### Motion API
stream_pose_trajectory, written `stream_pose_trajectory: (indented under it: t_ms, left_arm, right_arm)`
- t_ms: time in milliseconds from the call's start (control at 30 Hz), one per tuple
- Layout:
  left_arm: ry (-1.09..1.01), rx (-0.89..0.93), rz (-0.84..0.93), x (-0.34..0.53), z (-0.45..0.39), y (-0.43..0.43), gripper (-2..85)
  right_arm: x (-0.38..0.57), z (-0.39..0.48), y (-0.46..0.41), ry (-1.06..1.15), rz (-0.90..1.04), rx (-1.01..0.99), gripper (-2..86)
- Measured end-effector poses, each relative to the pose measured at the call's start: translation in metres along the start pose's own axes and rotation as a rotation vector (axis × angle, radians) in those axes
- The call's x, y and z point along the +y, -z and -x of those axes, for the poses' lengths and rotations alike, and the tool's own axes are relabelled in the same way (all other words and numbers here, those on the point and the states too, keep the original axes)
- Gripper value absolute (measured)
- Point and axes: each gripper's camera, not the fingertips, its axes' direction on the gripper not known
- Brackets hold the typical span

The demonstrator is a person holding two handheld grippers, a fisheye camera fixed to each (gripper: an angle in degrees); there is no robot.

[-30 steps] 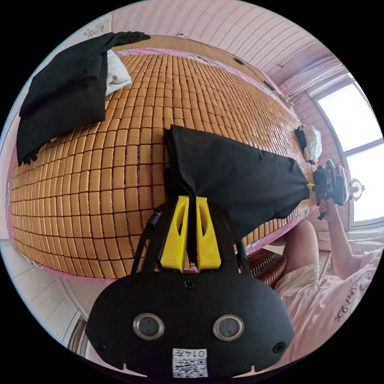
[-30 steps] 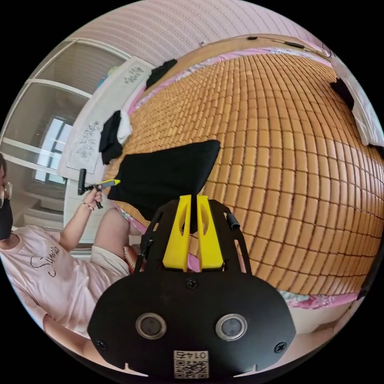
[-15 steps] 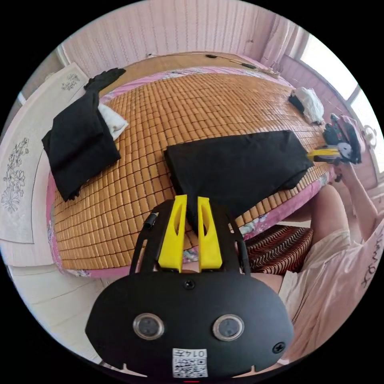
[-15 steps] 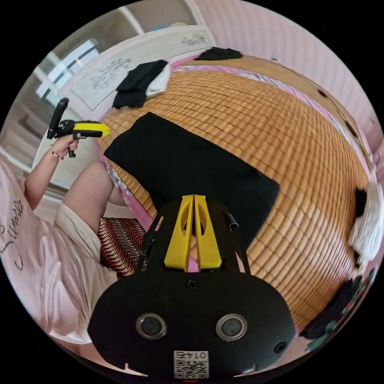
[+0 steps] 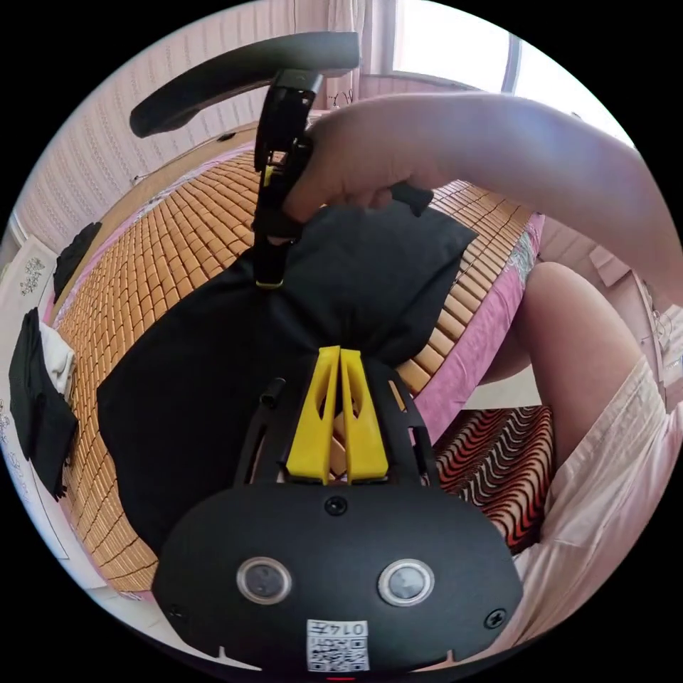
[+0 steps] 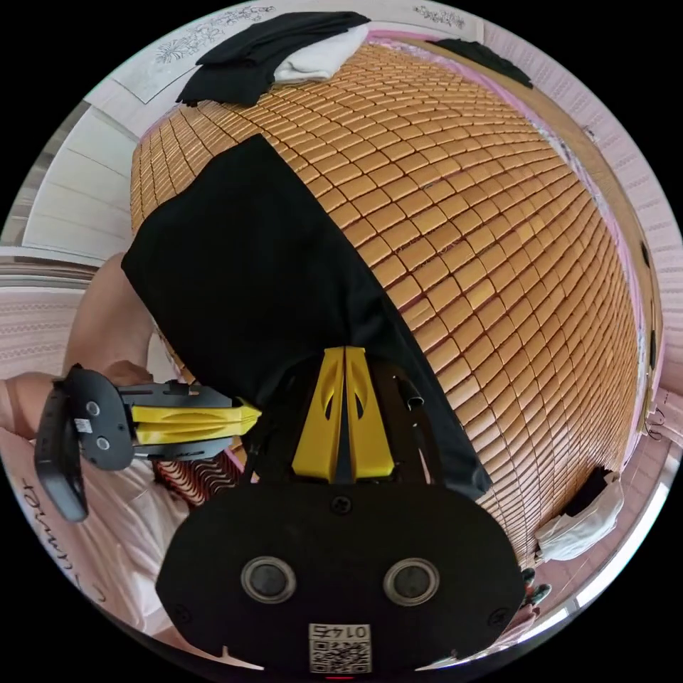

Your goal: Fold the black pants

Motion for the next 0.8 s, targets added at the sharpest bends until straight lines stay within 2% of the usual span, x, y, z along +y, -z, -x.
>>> stream_pose_trajectory:
  t_ms: [67,167,233,267,367,433,500,633,800]
  left_arm:
    - [0.01,0.022,0.012,0.002,-0.003,-0.001,-1.0]
    - [0.028,0.024,-0.005,0.007,-0.011,0.001,-1.0]
    - [0.008,0.04,0.044,0.015,-0.02,-0.014,-1.0]
    - [0.0,0.027,-0.006,0.023,-0.025,-0.016,-0.9]
    - [0.025,0.049,-0.013,0.029,-0.029,-0.022,-0.8]
    - [0.007,0.039,-0.011,0.032,-0.034,-0.022,-0.5]
    - [0.001,0.052,-0.03,0.037,-0.041,-0.016,0.5]
    - [-0.046,0.129,-0.119,0.042,-0.06,-0.003,3.6]
    - [-0.209,0.149,-0.21,0.025,-0.101,-0.014,11.8]
  right_arm:
    - [-0.005,-0.004,0.01,-0.023,-0.051,0.009,-0.4]
    - [-0.013,-0.006,0.001,-0.027,-0.038,0.024,-0.4]
    - [-0.012,-0.01,0.003,-0.017,-0.019,0.009,-0.4]
    - [-0.01,-0.012,0.004,-0.018,-0.018,-0.001,-0.4]
    - [0.023,-0.029,0.02,-0.065,-0.174,-0.071,-0.3]
    - [0.088,-0.047,0.042,-0.19,-0.375,-0.15,0.1]
    - [0.147,-0.058,0.048,-0.303,-0.444,-0.173,0.7]
    - [0.273,-0.071,0.033,-0.586,-0.385,-0.136,6.7]
    - [0.348,-0.083,0.008,-0.745,-0.408,-0.205,9.5]
